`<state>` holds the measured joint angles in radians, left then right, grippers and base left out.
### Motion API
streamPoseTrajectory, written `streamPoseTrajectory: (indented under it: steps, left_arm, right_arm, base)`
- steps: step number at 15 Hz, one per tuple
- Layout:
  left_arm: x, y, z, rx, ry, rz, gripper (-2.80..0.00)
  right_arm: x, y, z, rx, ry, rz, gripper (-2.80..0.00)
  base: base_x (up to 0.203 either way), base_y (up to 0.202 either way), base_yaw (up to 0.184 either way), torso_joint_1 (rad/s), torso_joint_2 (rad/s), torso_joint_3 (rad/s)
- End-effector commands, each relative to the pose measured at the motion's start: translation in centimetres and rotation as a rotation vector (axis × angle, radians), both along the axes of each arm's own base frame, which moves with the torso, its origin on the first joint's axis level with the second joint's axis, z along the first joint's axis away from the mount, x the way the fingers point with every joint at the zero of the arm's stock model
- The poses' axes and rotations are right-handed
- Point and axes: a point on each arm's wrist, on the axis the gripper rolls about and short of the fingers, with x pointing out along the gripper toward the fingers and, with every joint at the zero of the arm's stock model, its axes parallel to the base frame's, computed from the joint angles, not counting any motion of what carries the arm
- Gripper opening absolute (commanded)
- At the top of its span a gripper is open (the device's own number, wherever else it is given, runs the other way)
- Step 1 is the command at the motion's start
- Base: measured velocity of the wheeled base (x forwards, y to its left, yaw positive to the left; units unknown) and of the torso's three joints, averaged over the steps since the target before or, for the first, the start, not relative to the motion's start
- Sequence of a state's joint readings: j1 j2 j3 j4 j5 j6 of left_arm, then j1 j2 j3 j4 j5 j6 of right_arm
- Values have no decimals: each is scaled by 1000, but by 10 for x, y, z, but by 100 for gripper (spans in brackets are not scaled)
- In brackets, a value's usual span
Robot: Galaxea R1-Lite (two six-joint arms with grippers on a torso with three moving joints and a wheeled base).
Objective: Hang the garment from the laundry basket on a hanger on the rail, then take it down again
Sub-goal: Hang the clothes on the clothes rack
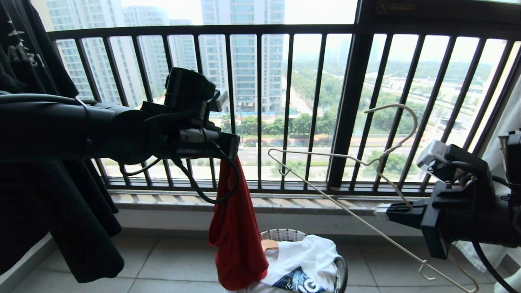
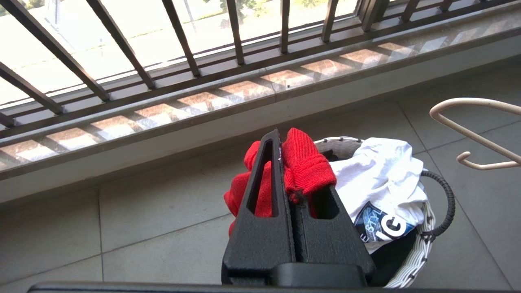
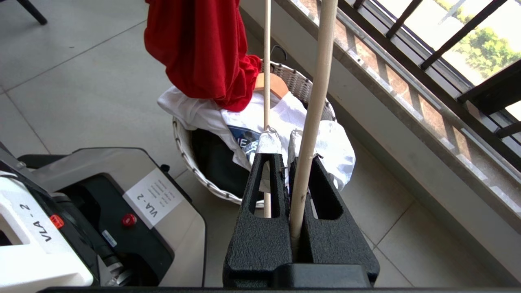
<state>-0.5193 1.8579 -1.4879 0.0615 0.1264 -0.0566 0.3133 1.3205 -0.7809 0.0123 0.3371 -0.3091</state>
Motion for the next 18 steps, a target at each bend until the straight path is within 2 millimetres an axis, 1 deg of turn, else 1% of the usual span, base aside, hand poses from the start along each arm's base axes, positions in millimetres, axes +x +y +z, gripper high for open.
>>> streamPoseTrajectory:
  steps: [1, 3, 6, 9, 11, 15, 18]
  left_arm:
    - [6, 0, -3, 2, 4, 10, -280]
    - [10, -1, -7, 9, 9, 16, -280]
    - [17, -2, -11, 10, 1, 32, -280]
    - [22, -4, -15, 14, -8, 47, -280]
    - [21, -4, -15, 16, -8, 48, -280]
    - [19, -3, -12, 8, -14, 46, -280]
    - [14, -1, -5, -1, -27, 45, -280]
  right_arm:
    - [2, 8, -8, 1, 40, 54, -280]
    - [3, 17, -15, -8, 70, 92, -280]
    - [-3, 28, -18, -12, 86, 152, -280]
    - [-9, 39, -18, 6, 103, 195, -280]
    - [-13, 50, -12, 75, 148, 194, -280]
    - [-5, 62, -12, 124, 214, 168, -280]
    - [6, 76, -10, 229, 238, 128, -280]
  base:
    - [0, 0, 0, 0, 0, 0]
    - [0, 0, 0, 0, 0, 0]
    - [0, 0, 0, 0, 0, 0]
    - [0, 0, 0, 0, 0, 0]
    - [0, 0, 0, 0, 0, 0]
    - [0, 0, 0, 0, 0, 0]
    - [0, 0, 0, 0, 0, 0]
